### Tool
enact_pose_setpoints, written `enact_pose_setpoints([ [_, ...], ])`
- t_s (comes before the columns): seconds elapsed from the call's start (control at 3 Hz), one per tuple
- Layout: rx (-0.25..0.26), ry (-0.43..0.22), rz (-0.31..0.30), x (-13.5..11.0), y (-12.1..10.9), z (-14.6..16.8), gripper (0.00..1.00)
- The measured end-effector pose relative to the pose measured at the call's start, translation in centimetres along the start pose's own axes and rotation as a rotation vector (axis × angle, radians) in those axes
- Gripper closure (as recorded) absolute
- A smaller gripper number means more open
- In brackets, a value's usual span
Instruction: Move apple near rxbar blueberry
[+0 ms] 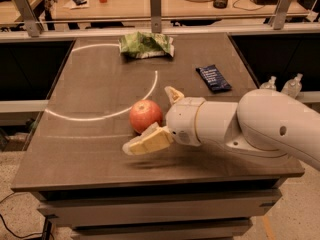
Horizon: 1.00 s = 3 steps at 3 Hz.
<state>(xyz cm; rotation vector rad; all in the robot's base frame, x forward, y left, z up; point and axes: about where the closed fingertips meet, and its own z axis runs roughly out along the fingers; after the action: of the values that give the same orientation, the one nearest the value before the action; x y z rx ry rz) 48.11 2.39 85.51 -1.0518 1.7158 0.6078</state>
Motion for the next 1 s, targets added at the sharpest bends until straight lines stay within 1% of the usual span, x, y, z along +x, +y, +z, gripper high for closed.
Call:
enact_pose_setpoints([
  [0.33,-0.042,0.007,0.008,0.23,0.47,1.10,0.18],
  [0.67,-0.059,0.017,0.013,0.38,0.55,1.55,0.39],
  [1.0,-0.067,0.025,0.014,0.51,0.60,1.75,0.64],
])
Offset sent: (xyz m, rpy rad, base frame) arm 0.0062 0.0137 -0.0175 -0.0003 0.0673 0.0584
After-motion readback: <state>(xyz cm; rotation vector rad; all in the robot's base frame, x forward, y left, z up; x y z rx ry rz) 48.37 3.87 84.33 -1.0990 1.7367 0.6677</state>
